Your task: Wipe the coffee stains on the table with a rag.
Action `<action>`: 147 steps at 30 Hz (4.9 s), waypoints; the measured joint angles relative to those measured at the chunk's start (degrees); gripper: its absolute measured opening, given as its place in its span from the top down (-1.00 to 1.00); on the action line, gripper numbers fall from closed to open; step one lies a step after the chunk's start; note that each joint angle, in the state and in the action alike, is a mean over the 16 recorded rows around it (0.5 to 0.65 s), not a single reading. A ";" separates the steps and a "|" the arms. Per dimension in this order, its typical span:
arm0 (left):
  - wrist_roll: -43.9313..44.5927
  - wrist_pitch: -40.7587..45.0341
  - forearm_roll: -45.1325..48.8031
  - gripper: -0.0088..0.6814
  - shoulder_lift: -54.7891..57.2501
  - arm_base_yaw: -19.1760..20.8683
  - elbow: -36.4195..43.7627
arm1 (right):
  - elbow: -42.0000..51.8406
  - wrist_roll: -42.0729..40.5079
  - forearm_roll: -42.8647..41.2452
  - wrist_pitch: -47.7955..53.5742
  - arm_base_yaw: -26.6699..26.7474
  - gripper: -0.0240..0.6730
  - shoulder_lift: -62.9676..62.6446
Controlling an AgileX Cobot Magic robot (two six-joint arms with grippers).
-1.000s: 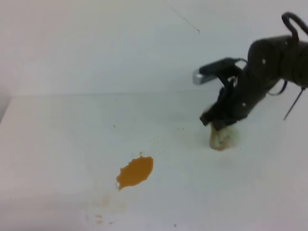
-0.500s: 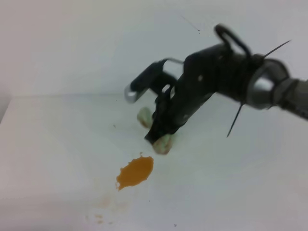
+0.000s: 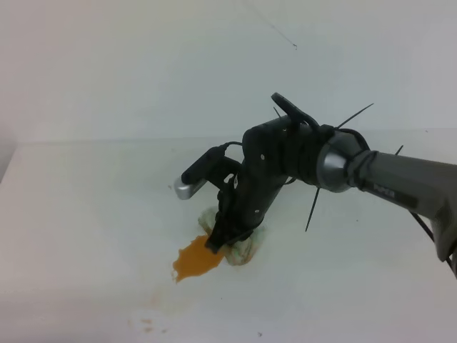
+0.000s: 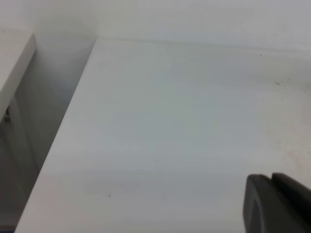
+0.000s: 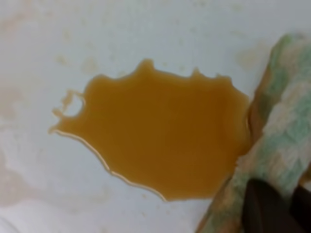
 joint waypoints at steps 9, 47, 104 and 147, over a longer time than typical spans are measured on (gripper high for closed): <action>0.00 0.00 0.00 0.98 0.00 0.00 0.00 | -1.05 -0.21 3.39 -0.44 0.06 0.85 2.00; 0.00 0.00 0.00 0.98 0.00 0.00 0.00 | -1.72 -2.91 11.54 -1.53 5.77 0.85 3.05; 0.00 0.00 0.00 0.98 0.00 0.00 0.00 | -7.70 -1.59 10.80 2.52 9.42 0.86 4.38; 0.00 0.00 0.00 0.98 0.00 0.00 0.00 | 21.98 2.37 7.34 -14.29 -11.82 0.86 -27.11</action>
